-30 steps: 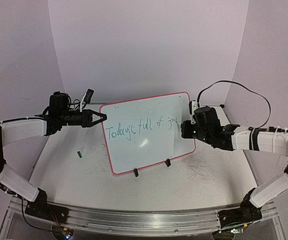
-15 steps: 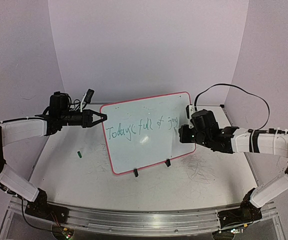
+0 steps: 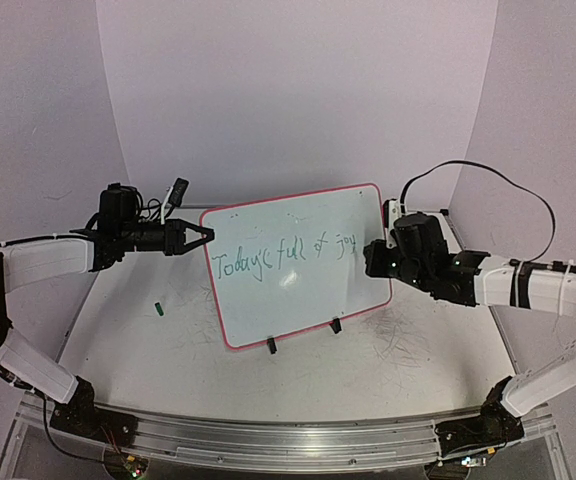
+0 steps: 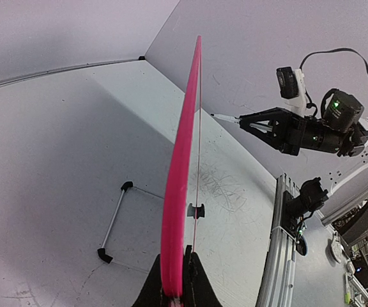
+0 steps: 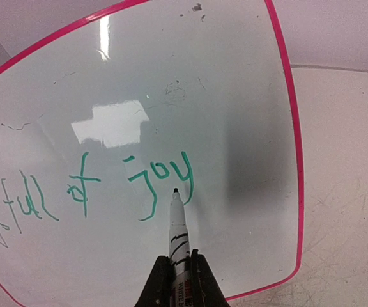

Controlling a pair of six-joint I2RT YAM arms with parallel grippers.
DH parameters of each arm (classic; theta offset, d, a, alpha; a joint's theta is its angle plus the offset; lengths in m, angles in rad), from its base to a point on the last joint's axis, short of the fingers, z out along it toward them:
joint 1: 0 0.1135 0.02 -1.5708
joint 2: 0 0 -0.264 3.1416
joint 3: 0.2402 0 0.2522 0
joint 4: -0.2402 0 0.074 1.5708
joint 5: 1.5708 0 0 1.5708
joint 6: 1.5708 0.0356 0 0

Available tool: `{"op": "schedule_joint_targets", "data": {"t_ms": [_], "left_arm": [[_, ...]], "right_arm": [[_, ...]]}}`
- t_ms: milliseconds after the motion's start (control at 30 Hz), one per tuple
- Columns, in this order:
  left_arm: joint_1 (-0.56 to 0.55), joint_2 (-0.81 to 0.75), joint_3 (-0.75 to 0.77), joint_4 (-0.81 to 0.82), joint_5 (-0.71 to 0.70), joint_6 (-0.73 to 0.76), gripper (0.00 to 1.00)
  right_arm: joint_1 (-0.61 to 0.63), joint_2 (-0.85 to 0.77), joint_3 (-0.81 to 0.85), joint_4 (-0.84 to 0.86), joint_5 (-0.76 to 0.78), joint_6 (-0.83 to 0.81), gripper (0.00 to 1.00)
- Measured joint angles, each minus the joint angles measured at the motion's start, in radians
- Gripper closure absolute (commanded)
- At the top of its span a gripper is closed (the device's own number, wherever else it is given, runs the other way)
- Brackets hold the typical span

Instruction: Write a sentence on the whiteboard

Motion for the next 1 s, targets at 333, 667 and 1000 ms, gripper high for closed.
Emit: {"op": "schedule_joint_targets", "data": {"t_ms": [333, 667, 1000], "left_arm": [[0.000, 0.000, 0.000, 0.000, 0.000, 0.002, 1.00], [-0.001, 0.000, 0.000, -0.001, 0.000, 0.003, 1.00], [-0.001, 0.000, 0.000, -0.001, 0.000, 0.003, 1.00]], "right_arm": [[-0.031, 0.024, 0.000, 0.002, 0.020, -0.001, 1.00], [-0.039, 0.059, 0.001, 0.021, 0.020, -0.012, 1.00], [-0.042, 0.064, 0.001, 0.025, 0.029, -0.019, 1.00]]}}
